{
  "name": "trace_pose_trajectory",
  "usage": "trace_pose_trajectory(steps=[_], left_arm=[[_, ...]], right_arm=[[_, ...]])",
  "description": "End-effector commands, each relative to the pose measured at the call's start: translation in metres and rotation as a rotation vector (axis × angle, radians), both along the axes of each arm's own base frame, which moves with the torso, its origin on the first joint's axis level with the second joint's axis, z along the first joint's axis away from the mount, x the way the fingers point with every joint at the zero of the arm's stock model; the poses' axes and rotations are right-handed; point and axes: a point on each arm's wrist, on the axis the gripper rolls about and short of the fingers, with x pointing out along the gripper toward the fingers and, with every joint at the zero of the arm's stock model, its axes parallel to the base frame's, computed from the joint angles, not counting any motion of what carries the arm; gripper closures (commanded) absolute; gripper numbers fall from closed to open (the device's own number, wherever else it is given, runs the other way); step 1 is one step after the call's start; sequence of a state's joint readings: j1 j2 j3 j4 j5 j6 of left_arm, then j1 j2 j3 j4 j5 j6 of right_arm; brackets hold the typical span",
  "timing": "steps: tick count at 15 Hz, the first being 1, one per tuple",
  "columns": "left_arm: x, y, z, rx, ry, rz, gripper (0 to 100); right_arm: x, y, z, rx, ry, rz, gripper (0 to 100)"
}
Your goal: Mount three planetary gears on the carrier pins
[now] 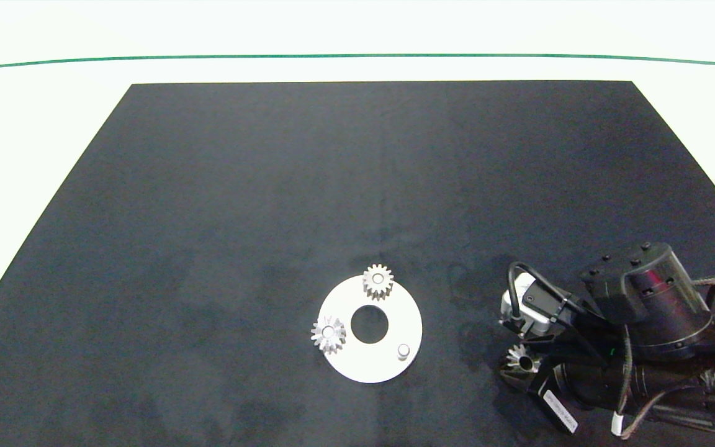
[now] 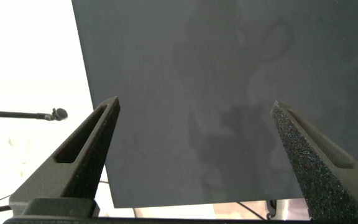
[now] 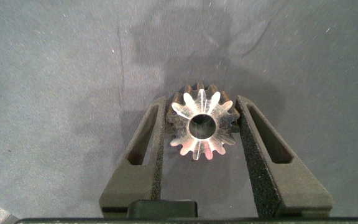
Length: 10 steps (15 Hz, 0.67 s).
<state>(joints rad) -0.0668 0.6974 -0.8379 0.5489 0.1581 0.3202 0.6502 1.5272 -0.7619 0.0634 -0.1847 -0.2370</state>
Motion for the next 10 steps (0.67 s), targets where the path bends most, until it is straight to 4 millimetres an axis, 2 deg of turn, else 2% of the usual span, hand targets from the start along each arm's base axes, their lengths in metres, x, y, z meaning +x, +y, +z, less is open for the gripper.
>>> trace_pose_trajectory(steps=[1,3,10], left_arm=[[0.0,0.0,0.0,0.001,0.004,0.002,0],[0.0,0.0,0.0,0.003,0.003,0.003,0],[-0.003,0.0,0.0,0.001,-0.008,0.008,0]], right_arm=[[-0.001,0.005,0.009,0.013,-0.022,0.024,100],[0.0,0.016,0.023,0.031,-0.045,0.055,100],[-0.008,0.045,0.045,0.087,-0.104,0.157,100]])
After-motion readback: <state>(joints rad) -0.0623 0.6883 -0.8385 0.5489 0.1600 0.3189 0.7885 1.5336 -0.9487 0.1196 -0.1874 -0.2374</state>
